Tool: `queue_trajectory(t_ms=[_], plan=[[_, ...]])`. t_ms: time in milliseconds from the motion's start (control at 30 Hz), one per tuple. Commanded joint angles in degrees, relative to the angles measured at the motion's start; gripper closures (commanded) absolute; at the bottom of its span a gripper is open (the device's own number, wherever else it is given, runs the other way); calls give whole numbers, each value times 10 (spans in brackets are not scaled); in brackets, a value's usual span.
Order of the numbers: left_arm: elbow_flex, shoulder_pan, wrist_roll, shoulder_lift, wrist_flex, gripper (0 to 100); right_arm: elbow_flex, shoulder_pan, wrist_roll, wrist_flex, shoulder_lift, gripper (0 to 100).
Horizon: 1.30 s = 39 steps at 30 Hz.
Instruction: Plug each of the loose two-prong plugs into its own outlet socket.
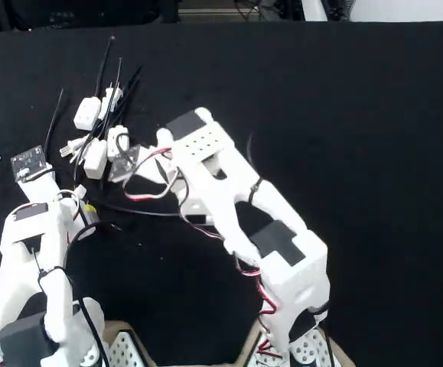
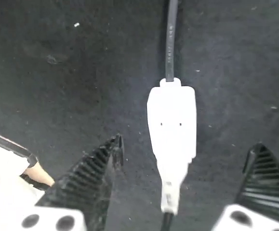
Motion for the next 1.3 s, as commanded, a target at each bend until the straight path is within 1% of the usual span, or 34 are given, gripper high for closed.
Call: queue_trajectory(t_ms=[0,167,233,300,400,433,500,567,633,767,867,1000,1067,1100,1200,1267], plan=[[-35,-1,-3,-14,0,777,62,14,8,-81,-1,631],[-35,-1,-3,-14,0,777,112,25,8,-158,3,634],[-35,-1,-3,-14,0,777,117,41,5,-179,3,668],[-35,-1,-3,-14,0,777,118,62,4,-190,3,756],[-35,-1,-3,-14,0,777,116,94,4,-192,3,948],[-35,-1,-3,-15,0,777,116,105,4,-192,0,995],[-35,-1,-3,-15,0,777,112,133,-4,-185,-6,964],[-35,-1,-3,-15,0,777,93,159,-34,-175,-26,991],[-35,-1,-3,-15,0,777,59,195,-71,-162,-51,985],[-35,-1,-3,-15,0,777,-46,300,-131,-115,-64,988],[-35,0,-3,-15,0,777,-137,391,-163,-66,-26,988],[-35,0,-3,-15,0,777,-278,503,-217,-13,73,988],[-35,0,-3,-15,0,777,-360,548,-215,7,132,988],[-35,0,-3,-14,0,777,-401,566,-203,20,163,987],[-35,0,-3,-12,0,777,-522,602,-149,60,251,987],[-35,0,-3,-11,0,777,-582,625,-142,61,296,987]])
